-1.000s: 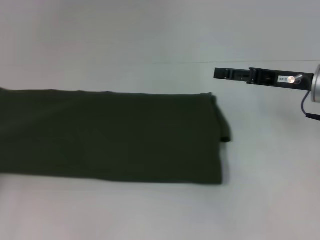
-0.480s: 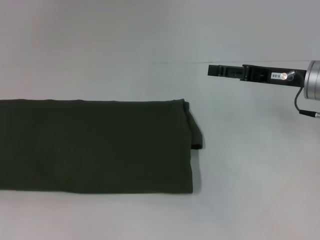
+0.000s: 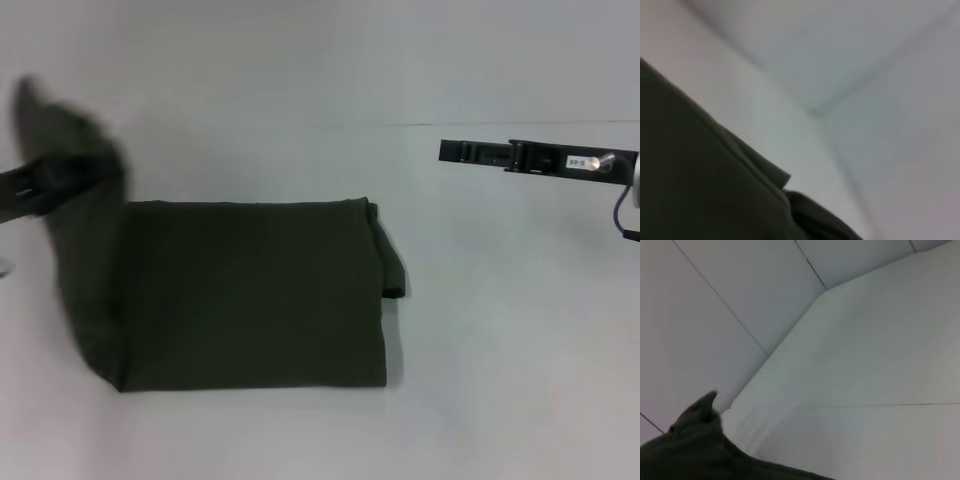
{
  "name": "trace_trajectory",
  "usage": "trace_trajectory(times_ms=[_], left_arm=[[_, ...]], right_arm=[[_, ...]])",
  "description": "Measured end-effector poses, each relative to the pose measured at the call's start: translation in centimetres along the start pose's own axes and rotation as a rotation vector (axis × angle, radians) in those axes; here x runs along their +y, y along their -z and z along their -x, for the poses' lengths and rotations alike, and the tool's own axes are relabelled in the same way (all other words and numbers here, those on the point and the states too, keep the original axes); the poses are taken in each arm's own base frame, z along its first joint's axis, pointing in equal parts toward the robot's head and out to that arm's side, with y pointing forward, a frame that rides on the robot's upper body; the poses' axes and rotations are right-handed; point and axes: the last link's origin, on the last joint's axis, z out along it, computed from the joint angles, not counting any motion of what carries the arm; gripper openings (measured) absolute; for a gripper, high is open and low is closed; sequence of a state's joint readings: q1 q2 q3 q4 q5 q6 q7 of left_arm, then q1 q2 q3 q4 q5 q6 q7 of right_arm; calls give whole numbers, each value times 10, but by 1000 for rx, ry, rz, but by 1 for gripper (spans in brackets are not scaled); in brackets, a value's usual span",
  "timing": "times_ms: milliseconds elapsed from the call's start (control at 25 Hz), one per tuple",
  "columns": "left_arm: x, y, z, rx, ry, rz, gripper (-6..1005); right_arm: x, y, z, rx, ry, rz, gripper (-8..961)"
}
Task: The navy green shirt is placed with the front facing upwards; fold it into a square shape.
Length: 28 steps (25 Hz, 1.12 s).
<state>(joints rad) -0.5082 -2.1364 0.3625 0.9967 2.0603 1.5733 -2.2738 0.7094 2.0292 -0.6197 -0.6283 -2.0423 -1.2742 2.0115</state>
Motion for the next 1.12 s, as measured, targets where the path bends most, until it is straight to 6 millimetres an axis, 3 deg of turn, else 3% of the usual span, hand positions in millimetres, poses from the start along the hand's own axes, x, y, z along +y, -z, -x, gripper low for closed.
trace_trajectory(times_ms=[160, 240, 360, 600, 680, 1000, 1120], left_arm=[[39, -57, 16, -94, -31, 195, 26], [42, -75, 30, -120, 1, 248, 26], [33, -97, 72, -130, 97, 284, 26], [26, -113, 141, -125, 208, 286, 25], [28, -115, 156, -140, 223, 291, 25], [40, -110, 181, -183, 249, 361, 28], [46, -105, 182, -192, 232, 407, 121]], right_arm=[[-6, 12, -3, 2, -6, -2, 899], [-9, 20, -6, 5, -11, -5, 899], [-13, 28, -11, 10, -17, -7, 899], [-19, 39, -20, 22, -24, -15, 899], [-19, 39, -22, 27, -21, -17, 899], [-17, 30, -26, 59, -9, -18, 900], [-15, 25, -27, 70, -15, -12, 900]])
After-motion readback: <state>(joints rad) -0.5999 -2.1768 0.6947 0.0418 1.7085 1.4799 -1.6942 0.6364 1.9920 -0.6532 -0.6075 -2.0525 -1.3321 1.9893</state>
